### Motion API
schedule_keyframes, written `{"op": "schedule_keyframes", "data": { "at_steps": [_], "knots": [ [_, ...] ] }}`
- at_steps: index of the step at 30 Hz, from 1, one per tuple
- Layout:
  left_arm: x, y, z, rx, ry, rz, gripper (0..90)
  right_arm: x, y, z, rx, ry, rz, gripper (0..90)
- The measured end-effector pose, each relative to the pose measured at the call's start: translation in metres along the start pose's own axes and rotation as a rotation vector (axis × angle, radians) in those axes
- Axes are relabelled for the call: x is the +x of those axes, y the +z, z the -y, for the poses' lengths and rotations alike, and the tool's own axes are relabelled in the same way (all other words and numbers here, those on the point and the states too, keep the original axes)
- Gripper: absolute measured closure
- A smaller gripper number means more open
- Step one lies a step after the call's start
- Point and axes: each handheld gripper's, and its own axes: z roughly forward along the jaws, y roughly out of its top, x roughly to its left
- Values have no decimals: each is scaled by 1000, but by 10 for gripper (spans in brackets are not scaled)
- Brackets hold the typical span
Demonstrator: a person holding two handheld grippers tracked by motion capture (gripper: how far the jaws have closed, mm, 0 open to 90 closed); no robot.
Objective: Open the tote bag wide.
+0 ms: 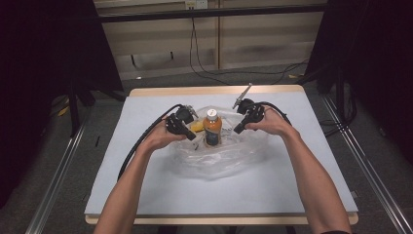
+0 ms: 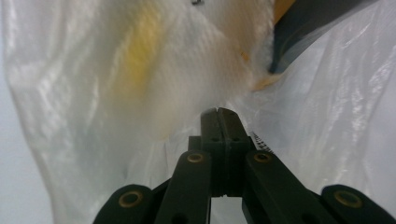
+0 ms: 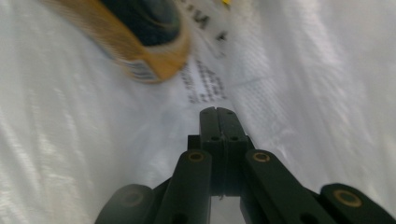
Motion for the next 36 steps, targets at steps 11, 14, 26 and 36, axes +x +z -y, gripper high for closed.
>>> {"op": "schedule_keyframes", "data": {
  "at_steps": [11, 14, 26, 36],
  "knots": [
    [15, 16, 23, 68, -41, 17, 900, -33, 1, 26, 17, 159, 38, 900],
    [14, 16, 27, 65, -58, 17, 900, -42, 2, 43, 38, 220, 48, 900],
    [15, 5, 22, -15, -67, 63, 900, -34, -3, 47, -14, 182, 32, 900],
    [7, -12, 23, -179, -103, 57, 900, -19, -17, 46, -159, 126, 10, 900]
  ]
}}
